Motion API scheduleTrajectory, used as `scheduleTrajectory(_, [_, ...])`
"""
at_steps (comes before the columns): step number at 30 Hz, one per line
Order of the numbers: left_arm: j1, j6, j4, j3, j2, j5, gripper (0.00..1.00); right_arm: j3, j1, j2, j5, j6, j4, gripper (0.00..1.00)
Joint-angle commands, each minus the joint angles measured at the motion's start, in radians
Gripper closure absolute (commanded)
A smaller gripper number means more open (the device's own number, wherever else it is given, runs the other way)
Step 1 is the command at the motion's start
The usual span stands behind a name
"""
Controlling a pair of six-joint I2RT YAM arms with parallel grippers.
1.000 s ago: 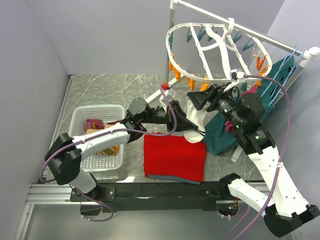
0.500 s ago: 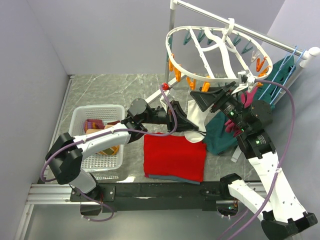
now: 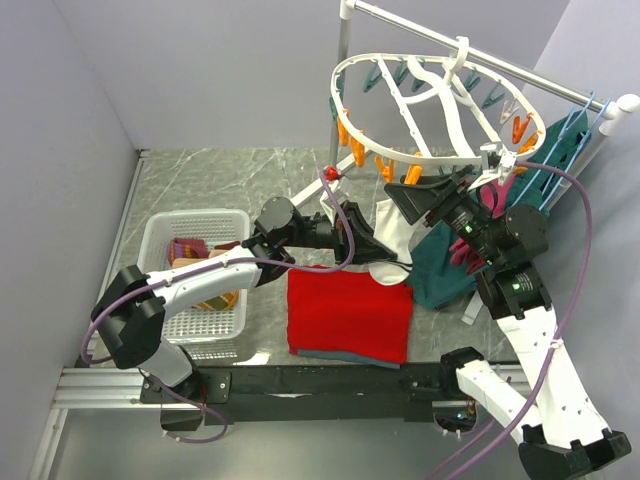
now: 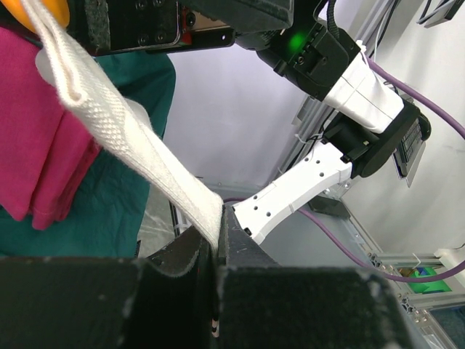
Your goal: Remove the socks clipped to the hanger
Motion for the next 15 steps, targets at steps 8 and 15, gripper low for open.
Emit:
scheduleTrajectory(8, [-0.007, -0.011, 0.038, 0.009, 0.008, 0.020, 0.94, 0.053, -0.029, 0.004, -0.008, 0.030, -0.001, 0.37])
scheduleTrajectory(15, [-0.007, -0.016, 0.041, 0.014, 0.008, 0.028, 0.94, 0.062, -0.050, 0.036, -0.034, 0.072, 0.006, 0.41])
